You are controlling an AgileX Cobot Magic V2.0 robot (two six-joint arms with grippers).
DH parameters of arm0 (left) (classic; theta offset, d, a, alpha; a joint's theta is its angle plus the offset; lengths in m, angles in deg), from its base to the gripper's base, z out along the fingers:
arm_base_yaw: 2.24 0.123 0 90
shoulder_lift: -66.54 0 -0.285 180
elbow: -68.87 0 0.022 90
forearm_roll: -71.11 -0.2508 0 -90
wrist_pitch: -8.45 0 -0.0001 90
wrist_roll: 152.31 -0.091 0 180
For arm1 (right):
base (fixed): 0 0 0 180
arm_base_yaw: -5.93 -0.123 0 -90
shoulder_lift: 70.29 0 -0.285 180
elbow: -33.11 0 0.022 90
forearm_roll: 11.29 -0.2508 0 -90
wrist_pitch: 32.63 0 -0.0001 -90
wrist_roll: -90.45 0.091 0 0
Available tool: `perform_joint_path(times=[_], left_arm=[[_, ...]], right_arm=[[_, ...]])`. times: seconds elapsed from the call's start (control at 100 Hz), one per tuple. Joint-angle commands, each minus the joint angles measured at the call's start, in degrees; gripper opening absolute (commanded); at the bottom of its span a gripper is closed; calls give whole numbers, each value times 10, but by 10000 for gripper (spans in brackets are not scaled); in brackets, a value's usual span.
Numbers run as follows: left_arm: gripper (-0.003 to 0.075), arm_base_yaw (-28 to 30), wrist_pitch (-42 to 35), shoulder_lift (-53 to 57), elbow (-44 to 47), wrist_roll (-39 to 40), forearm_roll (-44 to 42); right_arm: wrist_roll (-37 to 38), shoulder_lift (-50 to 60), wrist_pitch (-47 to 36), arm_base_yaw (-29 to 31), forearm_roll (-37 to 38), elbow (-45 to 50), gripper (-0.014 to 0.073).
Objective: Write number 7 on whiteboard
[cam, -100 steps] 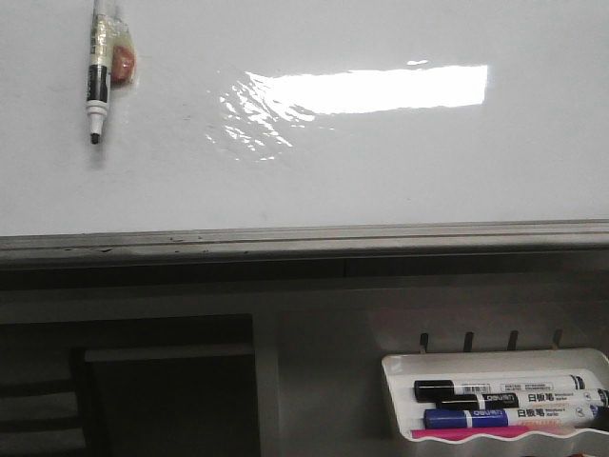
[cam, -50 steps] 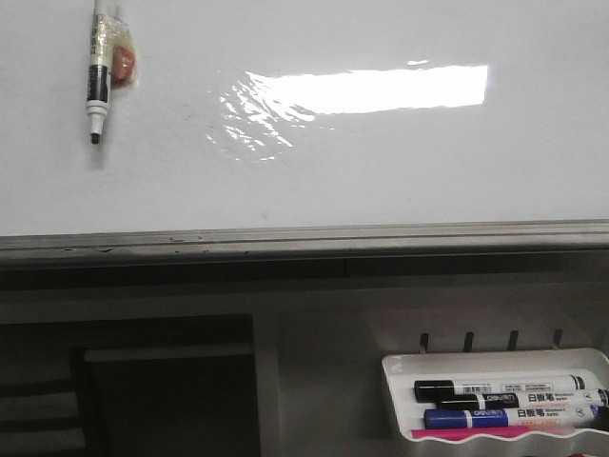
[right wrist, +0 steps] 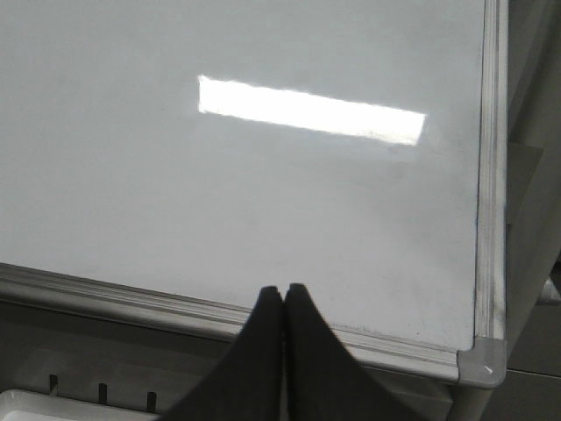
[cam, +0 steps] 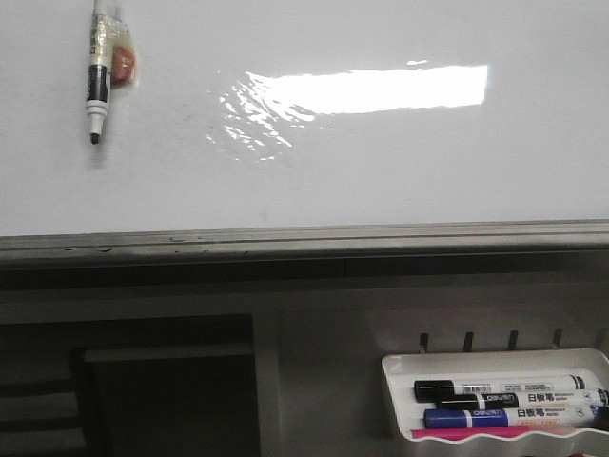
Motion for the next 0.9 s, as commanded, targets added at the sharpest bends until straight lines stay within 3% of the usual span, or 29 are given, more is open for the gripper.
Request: perform_joint_path(times=[0.0, 0.3, 0.46, 0.5, 0.62, 0.89], left_arm=[[-20, 1, -45, 18, 20, 7, 34], [-20, 1, -51, 18, 20, 7, 280], [-20, 1, -66, 18, 13, 7, 393], [-20, 1, -61, 18, 5, 7, 395], [-20, 1, -31, 11, -37, 6, 376], [-20, 1, 147, -134, -215, 5, 194]], right_arm=[[-3, 11, -55, 2, -19, 18, -64], [-3, 11, -108, 2, -215, 18, -64], [-3, 11, -125, 2, -384, 15, -64], [-3, 11, -120, 2, -415, 10, -64], [-7, 8, -74, 2, -408, -24, -60], [-18, -131, 112, 2, -326, -173, -50]])
